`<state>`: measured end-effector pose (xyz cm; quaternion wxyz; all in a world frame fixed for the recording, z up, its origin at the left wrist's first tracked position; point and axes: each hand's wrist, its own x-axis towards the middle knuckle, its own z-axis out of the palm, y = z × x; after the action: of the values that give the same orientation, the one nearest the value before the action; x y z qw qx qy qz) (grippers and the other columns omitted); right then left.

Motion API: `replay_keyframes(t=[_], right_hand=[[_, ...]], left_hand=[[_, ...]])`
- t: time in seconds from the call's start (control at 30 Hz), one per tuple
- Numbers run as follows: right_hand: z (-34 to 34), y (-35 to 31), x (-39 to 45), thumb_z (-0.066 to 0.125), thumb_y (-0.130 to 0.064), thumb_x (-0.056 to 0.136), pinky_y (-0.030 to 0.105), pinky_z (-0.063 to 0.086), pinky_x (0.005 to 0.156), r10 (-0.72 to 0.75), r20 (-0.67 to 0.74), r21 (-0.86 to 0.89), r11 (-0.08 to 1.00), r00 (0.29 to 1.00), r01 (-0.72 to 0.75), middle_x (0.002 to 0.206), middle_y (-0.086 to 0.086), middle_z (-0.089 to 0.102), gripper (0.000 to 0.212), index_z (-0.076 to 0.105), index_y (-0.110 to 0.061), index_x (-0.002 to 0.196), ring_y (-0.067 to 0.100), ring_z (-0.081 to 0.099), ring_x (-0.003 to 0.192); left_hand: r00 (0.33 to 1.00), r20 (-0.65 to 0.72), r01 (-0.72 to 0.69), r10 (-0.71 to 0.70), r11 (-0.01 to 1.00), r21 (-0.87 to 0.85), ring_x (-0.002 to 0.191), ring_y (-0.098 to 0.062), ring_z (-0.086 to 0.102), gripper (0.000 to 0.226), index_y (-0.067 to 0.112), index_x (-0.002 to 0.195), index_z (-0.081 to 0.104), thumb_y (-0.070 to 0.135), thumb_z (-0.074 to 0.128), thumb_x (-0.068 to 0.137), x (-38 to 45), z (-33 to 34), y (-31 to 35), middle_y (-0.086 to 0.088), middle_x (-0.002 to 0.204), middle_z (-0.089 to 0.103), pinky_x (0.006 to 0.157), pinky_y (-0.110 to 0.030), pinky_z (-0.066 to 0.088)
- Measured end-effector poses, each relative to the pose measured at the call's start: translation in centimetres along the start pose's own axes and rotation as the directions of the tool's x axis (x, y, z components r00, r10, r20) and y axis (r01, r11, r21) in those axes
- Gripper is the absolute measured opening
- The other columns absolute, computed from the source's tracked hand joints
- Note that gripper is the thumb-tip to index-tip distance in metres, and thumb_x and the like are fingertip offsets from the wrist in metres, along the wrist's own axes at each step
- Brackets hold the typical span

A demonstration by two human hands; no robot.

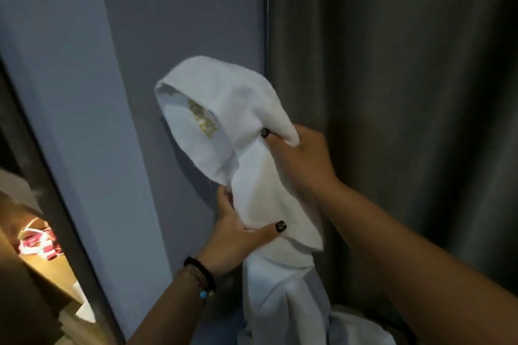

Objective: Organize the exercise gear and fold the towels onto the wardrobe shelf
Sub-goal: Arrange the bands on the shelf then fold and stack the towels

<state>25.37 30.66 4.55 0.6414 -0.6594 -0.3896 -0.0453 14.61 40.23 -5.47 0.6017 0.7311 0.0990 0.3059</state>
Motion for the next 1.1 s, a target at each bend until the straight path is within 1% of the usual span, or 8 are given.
replay_keyframes(t=[0.1, 0.23, 0.4, 0.5, 0.63, 0.77, 0.9, 1.1], right_hand=[[0.8, -2.3, -1.2, 0.070, -0.024, 0.085, 0.028, 0.050, 0.057, 0.094, 0.156, 0.110, 0.988, 0.983, -0.112, 0.073, 0.009, 0.067, 0.019, 0.068, -0.005, 0.085, 0.007, 0.060, 0.062], [0.5, -1.3, -3.6, 0.072, -0.019, 0.084, 0.023, 0.056, 0.075, 0.140, 0.307, 0.137, 0.972, 0.941, -0.189, 0.097, 0.001, 0.071, 0.024, 0.067, -0.015, 0.107, 0.007, 0.068, 0.085], [-0.2, 3.6, -8.9, 0.076, -0.039, 0.066, 0.010, 0.051, 0.075, 0.198, 0.343, 0.130, 0.958, 0.918, -0.255, 0.113, -0.018, 0.060, 0.055, 0.051, -0.040, 0.115, -0.010, 0.059, 0.097], [-0.3, 5.8, -10.8, 0.073, -0.036, 0.068, 0.008, 0.049, 0.076, 0.246, 0.434, 0.124, 0.937, 0.867, -0.327, 0.117, -0.015, 0.060, 0.061, 0.048, -0.035, 0.123, -0.011, 0.060, 0.100], [-0.3, 6.5, -10.4, 0.070, -0.025, 0.081, 0.030, 0.056, 0.083, 0.318, 0.378, 0.206, 0.887, 0.869, -0.414, 0.106, 0.006, 0.071, 0.031, 0.065, -0.017, 0.110, 0.017, 0.068, 0.097], [1.3, 4.5, -9.5, 0.066, -0.012, 0.087, 0.025, 0.048, 0.067, 0.257, 0.311, 0.220, 0.917, 0.915, -0.332, 0.084, 0.013, 0.066, 0.016, 0.064, 0.002, 0.095, 0.015, 0.059, 0.077], [2.7, 0.8, -9.6, 0.071, -0.021, 0.084, 0.039, 0.053, 0.067, 0.268, 0.358, 0.262, 0.891, 0.894, -0.372, 0.074, 0.011, 0.067, 0.016, 0.065, -0.006, 0.082, 0.017, 0.061, 0.072], [4.9, -4.4, -9.7, 0.078, -0.027, 0.076, 0.035, 0.049, 0.062, 0.186, 0.466, 0.318, 0.877, 0.865, -0.360, 0.071, 0.015, 0.066, 0.032, 0.062, 0.000, 0.079, 0.019, 0.061, 0.066]], left_hand=[[0.999, -0.032, -0.015, 0.014, 0.998, -0.056, 0.114, -0.007, 0.061, 0.087, 0.032, 0.129, 0.043, 0.036, 0.090, 0.056, -0.4, 0.1, -0.2, 0.009, 0.127, 0.062, 0.088, -0.030, 0.054], [0.983, -0.175, 0.026, -0.061, 0.980, -0.197, 0.100, -0.019, 0.070, 0.040, 0.018, 0.107, 0.067, 0.012, 0.081, 0.070, -2.4, 0.3, -0.5, -0.004, 0.108, 0.073, 0.084, -0.035, 0.058], [0.965, -0.258, -0.025, -0.051, 0.959, -0.284, 0.105, -0.029, 0.067, 0.060, 0.010, 0.115, 0.064, 0.028, 0.082, 0.061, -3.9, -0.1, -0.3, -0.012, 0.112, 0.071, 0.090, -0.044, 0.054], [0.952, -0.304, -0.061, -0.031, 0.955, -0.289, 0.101, -0.025, 0.069, 0.058, 0.010, 0.113, 0.066, 0.028, 0.083, 0.060, -4.1, -0.1, 1.2, -0.010, 0.110, 0.072, 0.081, -0.036, 0.057], [0.915, -0.402, -0.107, -0.018, 0.952, -0.286, 0.095, -0.015, 0.071, 0.041, 0.015, 0.105, 0.068, 0.016, 0.083, 0.066, -4.5, -0.8, 3.7, -0.001, 0.104, 0.074, 0.074, -0.026, 0.057], [0.884, -0.466, -0.119, 0.033, 0.980, -0.158, 0.106, -0.012, 0.067, 0.059, 0.017, 0.122, 0.061, 0.027, 0.081, 0.068, -6.2, -2.3, 5.2, 0.005, 0.115, 0.071, 0.090, -0.033, 0.055], [0.858, -0.507, -0.109, 0.079, 0.993, -0.031, 0.105, -0.001, 0.064, 0.063, 0.030, 0.122, 0.056, 0.025, 0.083, 0.065, -8.8, -3.8, 5.6, 0.018, 0.115, 0.068, 0.083, -0.021, 0.055], [0.662, -0.749, -0.147, 0.043, 0.986, -0.073, 0.104, -0.013, 0.066, 0.093, 0.004, 0.132, 0.050, 0.045, 0.087, 0.056, -10.9, -5.5, 4.3, -0.004, 0.120, 0.066, 0.079, -0.023, 0.058]])
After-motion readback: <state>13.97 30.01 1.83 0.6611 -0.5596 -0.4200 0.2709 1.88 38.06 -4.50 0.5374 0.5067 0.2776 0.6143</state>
